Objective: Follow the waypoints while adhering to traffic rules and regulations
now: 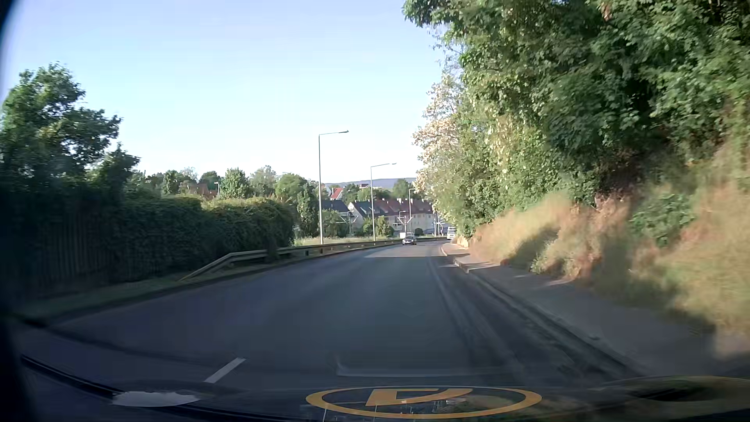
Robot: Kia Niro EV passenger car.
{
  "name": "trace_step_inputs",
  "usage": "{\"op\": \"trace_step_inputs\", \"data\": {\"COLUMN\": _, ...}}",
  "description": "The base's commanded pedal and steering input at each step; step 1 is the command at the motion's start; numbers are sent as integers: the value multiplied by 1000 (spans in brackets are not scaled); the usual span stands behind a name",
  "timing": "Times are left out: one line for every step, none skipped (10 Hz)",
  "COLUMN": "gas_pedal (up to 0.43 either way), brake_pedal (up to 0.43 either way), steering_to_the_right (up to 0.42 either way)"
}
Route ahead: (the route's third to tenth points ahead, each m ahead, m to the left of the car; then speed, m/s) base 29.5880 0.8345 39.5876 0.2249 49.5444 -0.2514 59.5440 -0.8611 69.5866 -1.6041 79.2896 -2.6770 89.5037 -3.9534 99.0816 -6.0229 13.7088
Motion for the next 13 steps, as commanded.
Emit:
{"op": "trace_step_inputs", "data": {"gas_pedal": 67, "brake_pedal": 0, "steering_to_the_right": 3}}
{"op": "trace_step_inputs", "data": {"gas_pedal": 59, "brake_pedal": 0, "steering_to_the_right": 4}}
{"op": "trace_step_inputs", "data": {"gas_pedal": 47, "brake_pedal": 0, "steering_to_the_right": 4}}
{"op": "trace_step_inputs", "data": {"gas_pedal": 47, "brake_pedal": 0, "steering_to_the_right": 5}}
{"op": "trace_step_inputs", "data": {"gas_pedal": 47, "brake_pedal": 0, "steering_to_the_right": 5}}
{"op": "trace_step_inputs", "data": {"gas_pedal": 47, "brake_pedal": 0, "steering_to_the_right": 4}}
{"op": "trace_step_inputs", "data": {"gas_pedal": 47, "brake_pedal": 0, "steering_to_the_right": 4}}
{"op": "trace_step_inputs", "data": {"gas_pedal": 47, "brake_pedal": 0, "steering_to_the_right": 5}}
{"op": "trace_step_inputs", "data": {"gas_pedal": 47, "brake_pedal": 0, "steering_to_the_right": 5}}
{"op": "trace_step_inputs", "data": {"gas_pedal": 47, "brake_pedal": 0, "steering_to_the_right": 5}}
{"op": "trace_step_inputs", "data": {"gas_pedal": 47, "brake_pedal": 0, "steering_to_the_right": 5}}
{"op": "trace_step_inputs", "data": {"gas_pedal": 47, "brake_pedal": 0, "steering_to_the_right": 5}}
{"op": "trace_step_inputs", "data": {"gas_pedal": 47, "brake_pedal": 0, "steering_to_the_right": 5}}
